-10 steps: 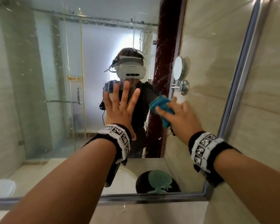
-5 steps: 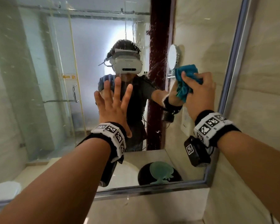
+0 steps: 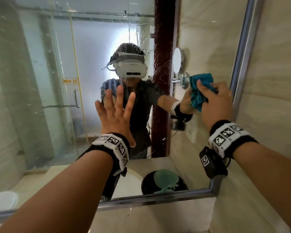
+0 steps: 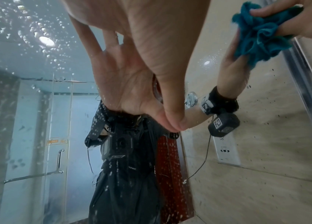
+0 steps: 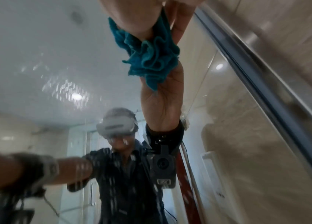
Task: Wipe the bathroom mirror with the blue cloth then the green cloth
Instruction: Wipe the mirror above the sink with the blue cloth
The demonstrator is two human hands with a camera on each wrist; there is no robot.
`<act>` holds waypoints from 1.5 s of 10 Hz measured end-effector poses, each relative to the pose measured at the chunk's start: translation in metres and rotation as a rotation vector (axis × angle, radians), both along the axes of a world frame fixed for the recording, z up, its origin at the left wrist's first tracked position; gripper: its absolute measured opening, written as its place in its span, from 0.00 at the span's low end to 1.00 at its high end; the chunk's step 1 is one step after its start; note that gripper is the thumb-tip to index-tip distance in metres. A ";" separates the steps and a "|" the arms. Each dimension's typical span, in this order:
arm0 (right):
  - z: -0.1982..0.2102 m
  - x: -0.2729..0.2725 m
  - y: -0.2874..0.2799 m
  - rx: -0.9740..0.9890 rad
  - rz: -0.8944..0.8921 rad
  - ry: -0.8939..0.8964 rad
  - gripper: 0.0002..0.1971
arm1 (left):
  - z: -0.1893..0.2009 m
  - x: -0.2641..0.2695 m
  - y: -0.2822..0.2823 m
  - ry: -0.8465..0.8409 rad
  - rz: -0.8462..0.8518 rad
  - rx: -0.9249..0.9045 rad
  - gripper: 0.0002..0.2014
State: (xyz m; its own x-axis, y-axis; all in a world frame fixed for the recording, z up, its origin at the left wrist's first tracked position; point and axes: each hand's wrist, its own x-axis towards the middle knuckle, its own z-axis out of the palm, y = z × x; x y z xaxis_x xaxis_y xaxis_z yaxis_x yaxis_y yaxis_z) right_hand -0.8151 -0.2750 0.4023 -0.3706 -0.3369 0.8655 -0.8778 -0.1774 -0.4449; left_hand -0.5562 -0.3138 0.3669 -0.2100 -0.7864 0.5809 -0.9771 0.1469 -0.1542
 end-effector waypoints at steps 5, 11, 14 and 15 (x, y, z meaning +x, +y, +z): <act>-0.082 0.022 0.011 0.325 0.173 0.375 0.20 | -0.011 0.003 -0.004 0.004 -0.045 -0.039 0.79; -0.090 0.099 -0.008 0.355 0.256 0.670 0.21 | -0.048 0.037 -0.010 -0.136 -0.111 -0.115 0.76; -0.115 0.105 -0.006 0.411 0.218 0.851 0.17 | -0.057 0.037 -0.012 -0.126 -0.103 -0.115 0.76; -0.148 0.100 -0.002 0.499 0.288 1.019 0.30 | -0.060 0.035 -0.011 -0.108 -0.097 -0.122 0.75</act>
